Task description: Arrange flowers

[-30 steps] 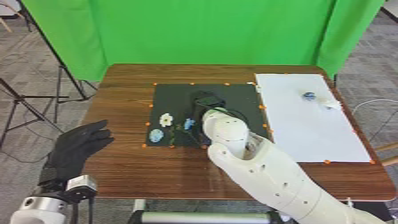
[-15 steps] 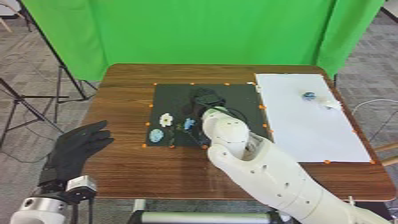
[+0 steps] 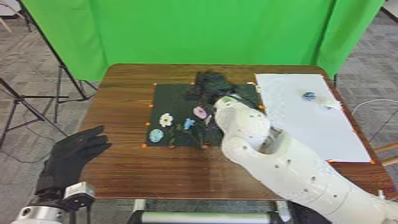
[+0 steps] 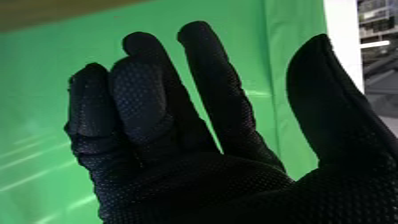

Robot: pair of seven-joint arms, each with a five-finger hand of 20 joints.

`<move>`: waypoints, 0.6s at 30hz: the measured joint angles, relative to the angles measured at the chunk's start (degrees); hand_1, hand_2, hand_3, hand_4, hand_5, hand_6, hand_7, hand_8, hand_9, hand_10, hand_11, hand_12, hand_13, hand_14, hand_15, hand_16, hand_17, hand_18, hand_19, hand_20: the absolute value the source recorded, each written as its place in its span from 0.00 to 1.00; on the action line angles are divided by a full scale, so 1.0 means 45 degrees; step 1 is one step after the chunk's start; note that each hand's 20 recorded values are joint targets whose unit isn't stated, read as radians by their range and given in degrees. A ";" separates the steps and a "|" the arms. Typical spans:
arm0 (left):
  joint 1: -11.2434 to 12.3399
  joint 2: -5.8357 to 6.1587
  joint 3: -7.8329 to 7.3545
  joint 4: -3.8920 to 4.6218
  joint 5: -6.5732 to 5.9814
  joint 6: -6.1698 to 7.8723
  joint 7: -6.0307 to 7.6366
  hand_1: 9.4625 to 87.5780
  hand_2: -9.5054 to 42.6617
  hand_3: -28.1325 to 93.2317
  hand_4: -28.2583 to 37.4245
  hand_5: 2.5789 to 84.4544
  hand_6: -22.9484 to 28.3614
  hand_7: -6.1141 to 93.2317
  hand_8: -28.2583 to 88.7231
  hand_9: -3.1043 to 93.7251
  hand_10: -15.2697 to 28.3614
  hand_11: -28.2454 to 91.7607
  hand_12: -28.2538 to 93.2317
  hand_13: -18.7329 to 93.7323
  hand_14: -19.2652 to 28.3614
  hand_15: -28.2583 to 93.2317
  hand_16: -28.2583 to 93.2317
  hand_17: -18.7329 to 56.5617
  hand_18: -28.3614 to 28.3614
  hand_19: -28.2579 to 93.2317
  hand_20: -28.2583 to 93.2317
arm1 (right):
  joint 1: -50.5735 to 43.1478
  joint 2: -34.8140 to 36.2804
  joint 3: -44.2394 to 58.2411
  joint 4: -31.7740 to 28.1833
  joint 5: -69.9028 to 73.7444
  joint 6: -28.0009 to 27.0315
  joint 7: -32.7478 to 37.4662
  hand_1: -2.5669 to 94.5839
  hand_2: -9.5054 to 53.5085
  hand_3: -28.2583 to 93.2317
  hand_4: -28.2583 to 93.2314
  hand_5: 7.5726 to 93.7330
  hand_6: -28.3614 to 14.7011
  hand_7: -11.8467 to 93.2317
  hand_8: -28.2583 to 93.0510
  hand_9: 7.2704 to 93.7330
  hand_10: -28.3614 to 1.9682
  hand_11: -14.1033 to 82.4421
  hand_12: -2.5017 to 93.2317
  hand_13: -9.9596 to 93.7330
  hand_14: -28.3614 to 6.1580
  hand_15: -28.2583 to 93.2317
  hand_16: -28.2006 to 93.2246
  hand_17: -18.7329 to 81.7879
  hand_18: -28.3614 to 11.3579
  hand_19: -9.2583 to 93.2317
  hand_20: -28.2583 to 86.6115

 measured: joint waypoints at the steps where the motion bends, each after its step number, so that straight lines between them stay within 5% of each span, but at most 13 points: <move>1: 0.0054 0.0044 0.0000 -0.0003 -0.0040 0.0051 0.0070 0.23 0.27 0.91 0.12 0.51 0.70 0.26 0.15 0.45 0.86 0.57 0.31 0.43 1.00 0.79 0.11 0.13 0.89 0.73 0.31 | 0.0070 0.0234 0.0189 -0.0149 0.0205 -0.0008 -0.0005 0.23 0.27 0.91 0.06 0.55 0.46 0.26 0.15 0.52 0.09 0.44 0.21 0.60 0.23 0.89 0.37 0.52 0.10 1.00 0.38; 10: 0.0375 0.0383 0.0081 -0.0067 -0.0347 0.0409 0.0640 0.23 0.27 0.91 0.12 0.51 0.70 0.26 0.15 0.45 0.86 0.57 0.31 0.43 1.00 0.79 0.11 0.13 0.90 0.73 0.31 | -0.0445 0.2888 0.3541 -0.0383 0.2043 -0.0786 -0.0297 0.26 0.23 0.93 0.05 0.52 0.48 0.26 0.15 0.51 0.12 0.42 0.21 0.61 0.30 0.89 0.37 0.53 0.14 1.00 0.39; 18: 0.0297 0.0513 0.0336 -0.0052 -0.0395 0.0451 0.0829 0.23 0.27 0.91 0.12 0.51 0.70 0.26 0.15 0.45 0.86 0.57 0.31 0.43 1.00 0.79 0.11 0.13 0.89 0.73 0.31 | -0.1468 0.5266 0.4625 0.0946 0.1993 -0.0579 0.0221 0.28 0.20 0.93 0.05 0.51 0.49 0.27 0.14 0.50 0.16 0.40 0.20 0.63 0.38 0.90 0.36 0.55 0.17 1.00 0.43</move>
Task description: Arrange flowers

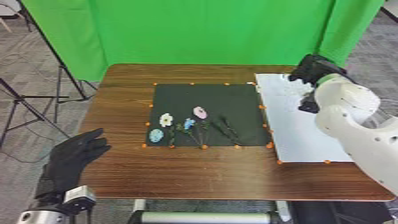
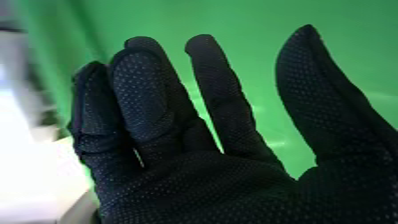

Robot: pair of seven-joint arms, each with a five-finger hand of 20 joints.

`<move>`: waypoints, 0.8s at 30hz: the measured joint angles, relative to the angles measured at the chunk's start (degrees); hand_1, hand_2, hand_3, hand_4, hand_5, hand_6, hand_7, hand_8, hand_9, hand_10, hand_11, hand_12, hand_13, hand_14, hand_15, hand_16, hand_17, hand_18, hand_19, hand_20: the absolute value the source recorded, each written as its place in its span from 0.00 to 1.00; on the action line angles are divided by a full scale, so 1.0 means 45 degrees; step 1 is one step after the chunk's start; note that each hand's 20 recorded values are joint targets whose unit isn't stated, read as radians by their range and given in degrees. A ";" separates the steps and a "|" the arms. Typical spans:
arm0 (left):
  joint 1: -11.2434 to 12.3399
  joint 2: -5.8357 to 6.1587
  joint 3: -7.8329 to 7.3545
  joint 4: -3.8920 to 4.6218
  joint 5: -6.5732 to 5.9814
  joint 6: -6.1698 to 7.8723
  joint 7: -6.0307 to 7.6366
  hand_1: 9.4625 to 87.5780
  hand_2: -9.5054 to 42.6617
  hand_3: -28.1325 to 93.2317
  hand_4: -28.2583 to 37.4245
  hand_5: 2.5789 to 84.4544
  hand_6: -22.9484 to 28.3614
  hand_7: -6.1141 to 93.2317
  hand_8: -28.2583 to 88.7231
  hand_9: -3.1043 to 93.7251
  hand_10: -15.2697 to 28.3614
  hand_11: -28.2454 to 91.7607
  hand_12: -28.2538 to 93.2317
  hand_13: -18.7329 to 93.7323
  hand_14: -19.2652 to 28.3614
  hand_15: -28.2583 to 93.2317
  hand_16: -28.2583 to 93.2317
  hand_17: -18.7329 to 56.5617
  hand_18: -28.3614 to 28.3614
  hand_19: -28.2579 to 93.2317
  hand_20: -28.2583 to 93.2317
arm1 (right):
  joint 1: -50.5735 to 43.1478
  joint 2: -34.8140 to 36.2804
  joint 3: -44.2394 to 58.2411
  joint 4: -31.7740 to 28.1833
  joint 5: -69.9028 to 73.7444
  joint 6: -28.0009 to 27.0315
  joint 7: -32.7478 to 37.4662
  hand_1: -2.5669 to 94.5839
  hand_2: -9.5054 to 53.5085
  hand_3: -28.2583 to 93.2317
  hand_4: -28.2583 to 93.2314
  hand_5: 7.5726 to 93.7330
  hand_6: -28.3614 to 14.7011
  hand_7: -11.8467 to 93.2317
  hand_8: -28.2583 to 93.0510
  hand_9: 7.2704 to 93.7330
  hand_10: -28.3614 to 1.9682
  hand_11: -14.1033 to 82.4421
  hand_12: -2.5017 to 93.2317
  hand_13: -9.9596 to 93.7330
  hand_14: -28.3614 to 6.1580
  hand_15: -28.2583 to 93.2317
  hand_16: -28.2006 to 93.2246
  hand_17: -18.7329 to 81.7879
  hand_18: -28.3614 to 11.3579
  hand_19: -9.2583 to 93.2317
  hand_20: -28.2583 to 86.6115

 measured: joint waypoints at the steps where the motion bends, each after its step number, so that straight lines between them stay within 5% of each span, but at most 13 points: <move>1: -0.0041 0.0006 0.0046 0.0003 0.0000 0.0000 0.0000 0.23 0.27 0.91 0.12 0.51 0.70 0.26 0.15 0.45 0.86 0.57 0.31 0.43 1.00 0.79 0.11 0.13 0.90 0.73 0.31 | -0.0079 0.0126 0.0061 0.0230 -0.0002 0.0000 0.0071 0.28 0.20 0.93 0.05 0.51 0.50 0.27 0.14 0.49 0.17 0.39 0.20 0.64 0.39 0.90 0.36 0.55 0.18 1.00 0.43; 24: -0.0520 0.0020 0.0557 0.0042 -0.0002 -0.0013 0.0208 0.23 0.27 0.91 0.13 0.51 0.70 0.26 0.15 0.45 0.86 0.57 0.31 0.42 1.00 0.79 0.11 0.13 0.89 0.73 0.31 | -0.0619 -0.0097 0.1109 0.2377 -0.0544 -0.1451 0.1150 0.30 0.15 0.93 0.03 0.48 0.52 0.25 0.14 0.45 0.20 0.30 0.19 0.68 0.48 0.93 0.34 0.59 0.18 1.00 0.49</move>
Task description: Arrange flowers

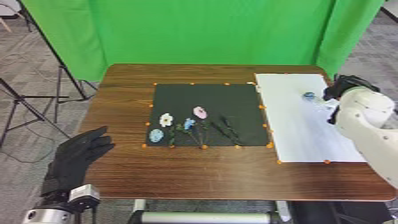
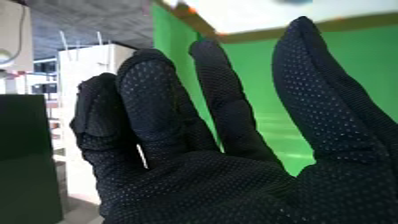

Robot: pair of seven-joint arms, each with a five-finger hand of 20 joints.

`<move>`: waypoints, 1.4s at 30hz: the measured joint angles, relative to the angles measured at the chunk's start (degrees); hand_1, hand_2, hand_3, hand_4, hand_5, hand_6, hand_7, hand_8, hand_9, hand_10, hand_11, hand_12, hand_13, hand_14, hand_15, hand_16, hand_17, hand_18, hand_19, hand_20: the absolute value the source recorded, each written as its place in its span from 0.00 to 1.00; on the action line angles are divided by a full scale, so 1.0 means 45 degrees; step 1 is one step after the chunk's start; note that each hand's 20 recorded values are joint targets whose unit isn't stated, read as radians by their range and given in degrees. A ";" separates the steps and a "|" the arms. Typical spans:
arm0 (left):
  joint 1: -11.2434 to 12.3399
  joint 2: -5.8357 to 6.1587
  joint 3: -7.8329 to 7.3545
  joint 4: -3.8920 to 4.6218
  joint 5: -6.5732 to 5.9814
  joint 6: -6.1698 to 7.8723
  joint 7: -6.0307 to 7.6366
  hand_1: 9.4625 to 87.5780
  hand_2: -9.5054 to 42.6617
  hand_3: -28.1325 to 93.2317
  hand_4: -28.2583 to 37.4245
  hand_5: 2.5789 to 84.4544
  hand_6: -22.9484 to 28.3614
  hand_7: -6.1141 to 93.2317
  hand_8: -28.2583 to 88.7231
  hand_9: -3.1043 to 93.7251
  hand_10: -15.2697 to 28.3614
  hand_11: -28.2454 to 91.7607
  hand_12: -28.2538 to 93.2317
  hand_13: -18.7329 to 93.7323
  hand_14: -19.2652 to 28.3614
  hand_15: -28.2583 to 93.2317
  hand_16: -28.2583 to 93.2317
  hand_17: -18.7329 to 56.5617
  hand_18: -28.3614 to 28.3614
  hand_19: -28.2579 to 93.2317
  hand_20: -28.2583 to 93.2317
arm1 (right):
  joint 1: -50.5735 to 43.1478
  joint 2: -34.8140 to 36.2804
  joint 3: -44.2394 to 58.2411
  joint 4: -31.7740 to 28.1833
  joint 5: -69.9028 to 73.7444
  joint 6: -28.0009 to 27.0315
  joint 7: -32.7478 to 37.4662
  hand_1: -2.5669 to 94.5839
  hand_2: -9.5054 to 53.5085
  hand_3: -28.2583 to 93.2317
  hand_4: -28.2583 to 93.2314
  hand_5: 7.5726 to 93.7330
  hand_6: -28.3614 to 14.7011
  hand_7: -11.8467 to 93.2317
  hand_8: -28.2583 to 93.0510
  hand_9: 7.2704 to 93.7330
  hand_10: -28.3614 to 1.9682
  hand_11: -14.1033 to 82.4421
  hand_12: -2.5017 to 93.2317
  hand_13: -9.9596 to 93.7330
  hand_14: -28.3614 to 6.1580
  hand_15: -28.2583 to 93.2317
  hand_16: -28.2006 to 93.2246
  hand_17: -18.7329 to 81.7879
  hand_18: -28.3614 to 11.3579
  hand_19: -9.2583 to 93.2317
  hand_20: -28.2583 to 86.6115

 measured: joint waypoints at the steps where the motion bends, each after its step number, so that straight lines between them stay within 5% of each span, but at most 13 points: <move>1: -0.0022 -0.0006 0.0007 0.0009 0.0000 -0.0007 -0.0006 0.23 0.27 0.91 0.13 0.51 0.70 0.26 0.15 0.45 0.86 0.57 0.31 0.42 1.00 0.79 0.11 0.13 0.89 0.73 0.31 | -0.0029 -0.0073 0.0027 0.0044 0.0000 -0.0080 0.0024 0.30 0.15 0.93 0.03 0.48 0.53 0.25 0.14 0.45 0.20 0.30 0.19 0.68 0.48 0.93 0.34 0.59 0.18 1.00 0.49; 13: -0.0275 -0.0076 0.0098 0.0092 -0.0041 -0.0127 -0.0046 0.23 0.27 0.91 0.12 0.51 0.70 0.26 0.15 0.45 0.86 0.57 0.31 0.43 1.00 0.79 0.11 0.13 0.90 0.73 0.31 | -0.0199 -0.0826 0.0155 0.0700 -0.0069 -0.0815 0.0320 0.36 0.11 0.92 0.01 0.49 0.54 0.25 0.14 0.50 0.36 0.30 0.19 0.70 0.51 0.92 0.34 0.59 0.17 1.00 0.49; 19: -0.0286 -0.0150 0.0077 0.0092 -0.0037 -0.0184 -0.0129 0.23 0.27 0.91 0.12 0.51 0.70 0.26 0.15 0.45 0.86 0.57 0.31 0.43 1.00 0.79 0.11 0.13 0.90 0.73 0.31 | -0.0310 -0.0878 0.0148 0.0833 -0.0649 -0.1099 0.0392 0.51 0.03 0.90 0.00 0.59 0.61 0.31 0.12 0.66 0.57 0.39 0.20 0.76 0.63 0.90 0.36 0.61 0.22 1.00 0.45; 22: -0.0322 -0.0190 0.0077 0.0096 -0.0026 -0.0217 -0.0192 0.23 0.27 0.91 0.12 0.51 0.70 0.26 0.15 0.45 0.86 0.57 0.31 0.42 1.00 0.79 0.11 0.13 0.90 0.73 0.31 | -0.0354 -0.0845 -0.0019 0.0901 -0.1242 -0.0937 0.0394 0.58 0.00 0.86 0.00 0.68 0.64 0.36 0.20 0.82 0.68 0.26 0.35 0.79 0.67 0.89 0.38 0.62 0.25 1.00 0.44; 24: -0.0351 -0.0207 0.0077 0.0099 -0.0021 -0.0232 -0.0227 0.23 0.27 0.91 0.12 0.51 0.70 0.26 0.15 0.45 0.86 0.57 0.31 0.43 1.00 0.79 0.11 0.13 0.90 0.73 0.31 | -0.0402 -0.0777 -0.0192 0.0920 -0.1469 -0.0546 0.0394 0.61 0.00 0.85 0.00 0.74 0.67 0.40 0.22 0.90 0.71 0.28 0.39 0.82 0.71 0.89 0.38 0.64 0.26 1.00 0.45; 42: -0.0370 -0.0363 -0.0020 0.0093 0.0003 -0.0278 -0.0462 0.23 0.27 0.91 0.12 0.51 0.71 0.26 0.15 0.45 0.86 0.57 0.31 0.43 1.00 0.79 0.11 0.13 0.90 0.73 0.31 | -0.1189 0.0026 -0.1123 -0.0250 -0.2413 0.3628 0.0109 0.63 0.00 0.87 0.00 0.84 0.66 0.36 0.24 0.97 0.70 0.28 0.42 0.87 0.73 0.87 0.40 0.68 0.26 1.00 0.47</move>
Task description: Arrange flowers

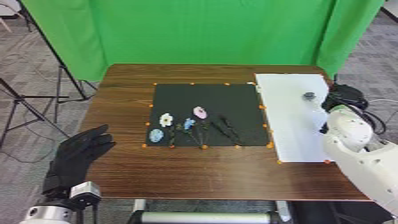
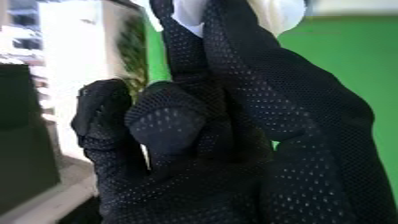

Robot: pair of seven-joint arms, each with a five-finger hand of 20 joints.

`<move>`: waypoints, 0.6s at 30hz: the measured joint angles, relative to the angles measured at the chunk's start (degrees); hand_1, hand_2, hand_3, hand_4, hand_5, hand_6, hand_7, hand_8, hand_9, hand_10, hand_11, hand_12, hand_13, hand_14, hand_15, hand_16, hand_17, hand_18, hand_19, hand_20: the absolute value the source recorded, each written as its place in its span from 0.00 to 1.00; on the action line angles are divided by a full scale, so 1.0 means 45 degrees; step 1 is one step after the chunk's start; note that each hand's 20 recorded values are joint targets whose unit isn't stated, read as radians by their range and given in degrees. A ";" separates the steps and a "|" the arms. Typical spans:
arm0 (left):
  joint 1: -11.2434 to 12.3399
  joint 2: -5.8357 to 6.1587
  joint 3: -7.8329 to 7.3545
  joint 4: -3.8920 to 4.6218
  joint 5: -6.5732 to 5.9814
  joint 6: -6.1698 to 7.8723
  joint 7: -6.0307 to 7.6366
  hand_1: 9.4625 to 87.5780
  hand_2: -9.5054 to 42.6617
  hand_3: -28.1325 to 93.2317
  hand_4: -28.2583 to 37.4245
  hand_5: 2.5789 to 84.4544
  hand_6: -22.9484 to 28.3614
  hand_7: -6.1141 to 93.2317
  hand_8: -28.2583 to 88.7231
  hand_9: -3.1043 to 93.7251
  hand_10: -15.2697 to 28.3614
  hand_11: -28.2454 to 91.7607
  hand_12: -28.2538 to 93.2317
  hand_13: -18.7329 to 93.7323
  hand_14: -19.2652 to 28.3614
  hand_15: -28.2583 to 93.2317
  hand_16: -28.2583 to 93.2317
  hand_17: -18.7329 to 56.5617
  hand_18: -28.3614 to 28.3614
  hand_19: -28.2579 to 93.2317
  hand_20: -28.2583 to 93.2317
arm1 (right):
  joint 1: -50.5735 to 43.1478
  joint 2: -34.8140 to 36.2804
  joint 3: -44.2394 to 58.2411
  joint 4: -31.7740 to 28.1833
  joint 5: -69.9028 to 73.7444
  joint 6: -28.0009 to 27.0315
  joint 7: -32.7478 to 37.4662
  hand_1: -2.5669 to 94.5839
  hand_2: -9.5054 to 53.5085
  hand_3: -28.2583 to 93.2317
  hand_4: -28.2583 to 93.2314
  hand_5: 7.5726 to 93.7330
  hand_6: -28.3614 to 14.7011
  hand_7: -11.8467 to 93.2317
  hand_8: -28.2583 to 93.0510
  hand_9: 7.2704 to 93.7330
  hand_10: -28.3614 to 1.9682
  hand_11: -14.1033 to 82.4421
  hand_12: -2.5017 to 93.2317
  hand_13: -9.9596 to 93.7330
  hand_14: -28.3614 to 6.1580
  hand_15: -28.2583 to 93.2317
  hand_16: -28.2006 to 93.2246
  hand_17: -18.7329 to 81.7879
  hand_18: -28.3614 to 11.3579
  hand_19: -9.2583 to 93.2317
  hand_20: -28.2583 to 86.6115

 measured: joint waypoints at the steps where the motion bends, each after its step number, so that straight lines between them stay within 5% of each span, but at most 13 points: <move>1: 0.0016 -0.0012 -0.0026 -0.0005 0.0001 0.0000 -0.0016 0.23 0.27 0.91 0.12 0.51 0.71 0.26 0.15 0.45 0.86 0.57 0.31 0.43 1.00 0.79 0.11 0.13 0.90 0.73 0.31 | 0.0012 0.0039 -0.0074 -0.0184 -0.0074 0.0178 -0.0056 0.63 0.00 0.87 0.00 0.85 0.66 0.36 0.24 0.97 0.69 0.28 0.42 0.87 0.73 0.87 0.40 0.68 0.26 1.00 0.47; 18: 0.0270 0.0008 -0.0201 -0.0033 -0.0015 0.0016 0.0035 0.23 0.27 0.91 0.13 0.51 0.71 0.26 0.15 0.45 0.86 0.57 0.31 0.43 1.00 0.79 0.11 0.13 0.90 0.73 0.31 | 0.1668 -0.0489 -0.2551 -0.2830 -0.0148 0.0779 -0.2066 0.63 0.00 0.88 0.00 0.86 0.65 0.35 0.25 0.98 0.68 0.28 0.42 0.87 0.73 0.87 0.41 0.68 0.26 1.00 0.48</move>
